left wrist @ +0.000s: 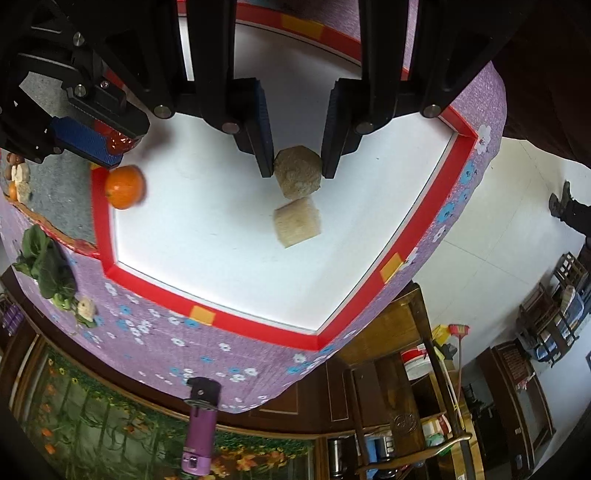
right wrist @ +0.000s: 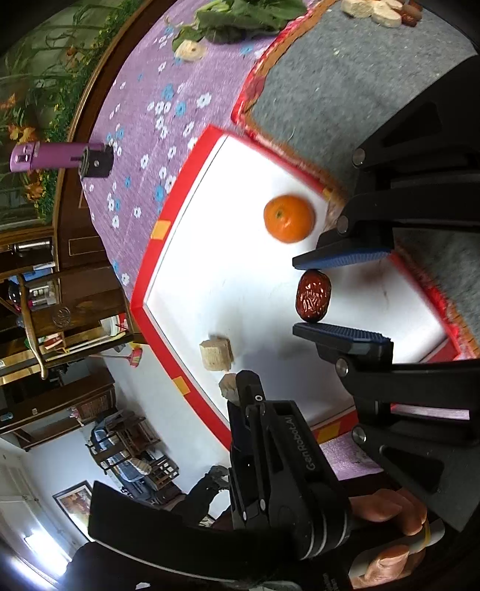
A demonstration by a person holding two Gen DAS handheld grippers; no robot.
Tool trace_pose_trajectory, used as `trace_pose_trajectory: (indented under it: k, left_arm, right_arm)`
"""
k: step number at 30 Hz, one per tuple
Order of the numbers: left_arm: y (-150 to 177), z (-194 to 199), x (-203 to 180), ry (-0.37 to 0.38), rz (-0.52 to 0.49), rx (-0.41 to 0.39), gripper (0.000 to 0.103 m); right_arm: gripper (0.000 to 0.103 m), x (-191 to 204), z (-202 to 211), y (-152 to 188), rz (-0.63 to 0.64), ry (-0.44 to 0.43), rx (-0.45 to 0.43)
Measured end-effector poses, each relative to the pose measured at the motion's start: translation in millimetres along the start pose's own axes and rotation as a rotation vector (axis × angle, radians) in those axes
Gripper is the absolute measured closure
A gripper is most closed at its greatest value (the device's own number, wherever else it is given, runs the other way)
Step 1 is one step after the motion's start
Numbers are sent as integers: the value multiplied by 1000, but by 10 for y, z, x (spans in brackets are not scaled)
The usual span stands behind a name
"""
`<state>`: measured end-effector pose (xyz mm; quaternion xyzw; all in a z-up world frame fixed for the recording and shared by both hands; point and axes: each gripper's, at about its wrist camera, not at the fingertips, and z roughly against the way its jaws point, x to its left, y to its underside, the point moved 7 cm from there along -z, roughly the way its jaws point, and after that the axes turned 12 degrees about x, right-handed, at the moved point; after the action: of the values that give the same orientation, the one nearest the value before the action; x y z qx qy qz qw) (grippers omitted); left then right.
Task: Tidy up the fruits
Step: 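Carry the round cake with the left tool while the right tool carries the red date to the tray, then open the left gripper releasing the cake while the right gripper releases the date in the tray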
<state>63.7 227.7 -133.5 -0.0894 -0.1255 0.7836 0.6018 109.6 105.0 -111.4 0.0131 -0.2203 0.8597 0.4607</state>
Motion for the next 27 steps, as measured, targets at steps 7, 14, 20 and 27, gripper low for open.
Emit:
trace_pose_trajectory:
  k: [7, 14, 20, 27]
  left_arm:
    - [-14, -130, 95, -5, 12, 21, 78]
    - [-13, -184, 110, 1, 9, 31, 78]
    - [-4, -218, 115, 2, 11, 35, 78]
    - [14, -222, 120, -3, 15, 28, 78]
  right_arm:
    - [71, 55, -166, -26, 18, 15, 29]
    - [71, 48, -244, -13, 22, 34, 43]
    - [71, 46, -281, -7, 20, 39, 51]
    - [71, 43, -328, 18, 12, 44, 61]
